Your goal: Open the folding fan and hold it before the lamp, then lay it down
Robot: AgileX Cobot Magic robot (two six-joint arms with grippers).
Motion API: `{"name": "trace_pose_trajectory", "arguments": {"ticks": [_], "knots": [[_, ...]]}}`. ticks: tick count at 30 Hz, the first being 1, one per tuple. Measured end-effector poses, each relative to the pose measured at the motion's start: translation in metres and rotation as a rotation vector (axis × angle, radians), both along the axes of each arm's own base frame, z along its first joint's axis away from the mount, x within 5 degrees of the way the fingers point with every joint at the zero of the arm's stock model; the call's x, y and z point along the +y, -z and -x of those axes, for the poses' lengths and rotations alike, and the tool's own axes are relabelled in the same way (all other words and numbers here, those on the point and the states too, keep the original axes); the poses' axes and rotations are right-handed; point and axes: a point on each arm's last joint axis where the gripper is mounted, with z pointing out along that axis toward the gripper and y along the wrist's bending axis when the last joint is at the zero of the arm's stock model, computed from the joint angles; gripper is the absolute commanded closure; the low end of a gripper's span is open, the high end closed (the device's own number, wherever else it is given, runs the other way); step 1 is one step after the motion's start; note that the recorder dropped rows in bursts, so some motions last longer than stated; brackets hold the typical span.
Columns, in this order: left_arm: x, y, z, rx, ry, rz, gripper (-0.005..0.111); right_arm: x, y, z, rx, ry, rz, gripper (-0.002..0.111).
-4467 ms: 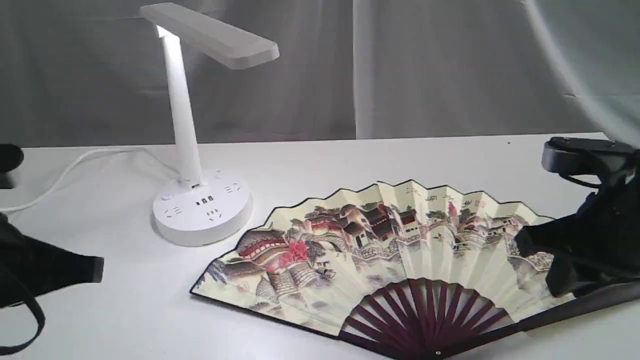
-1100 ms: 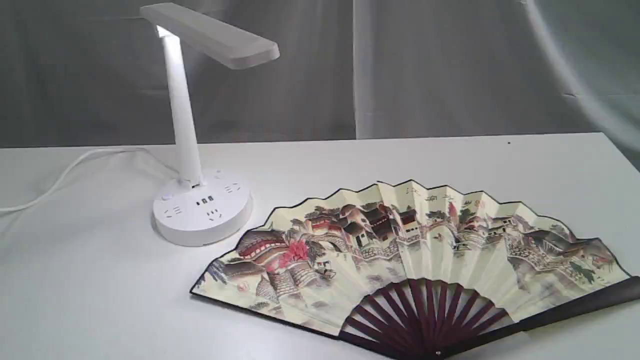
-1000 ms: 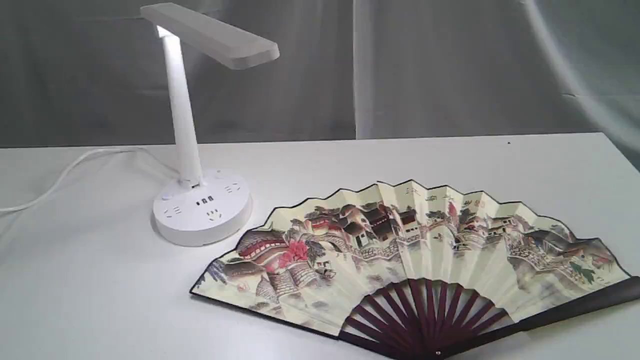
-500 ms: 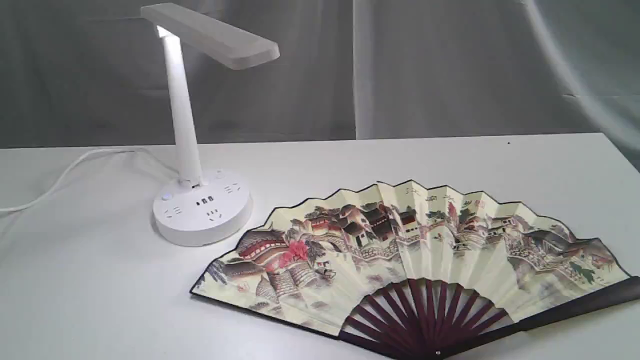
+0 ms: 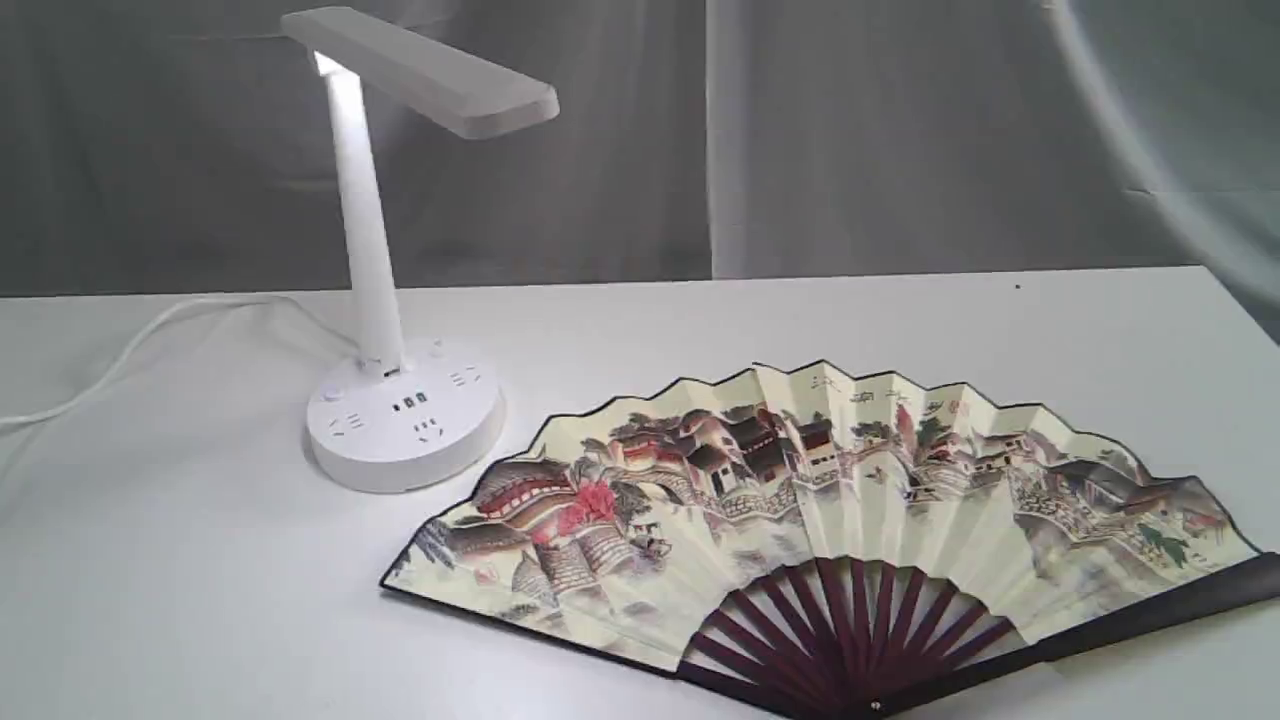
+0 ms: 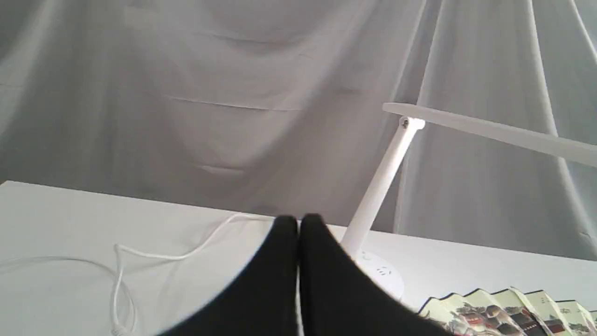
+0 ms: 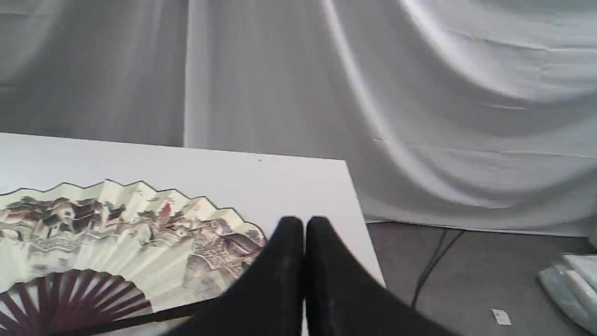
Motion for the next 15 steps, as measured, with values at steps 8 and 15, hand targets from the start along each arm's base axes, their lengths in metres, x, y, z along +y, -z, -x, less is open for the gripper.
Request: {"name": "trace_pose_trajectory", "arguments": {"ticks": [8, 15], "knots": [[0.001, 0.000, -0.003, -0.025, -0.008, -0.009, 0.107, -0.005, 0.011, 0.002, 0.082, 0.056, 0.003, 0.108], [0.000, 0.012, -0.017, -0.007, -0.007, -0.013, 0.107, -0.007, 0.009, 0.001, 0.057, 0.037, 0.008, 0.108]]}}
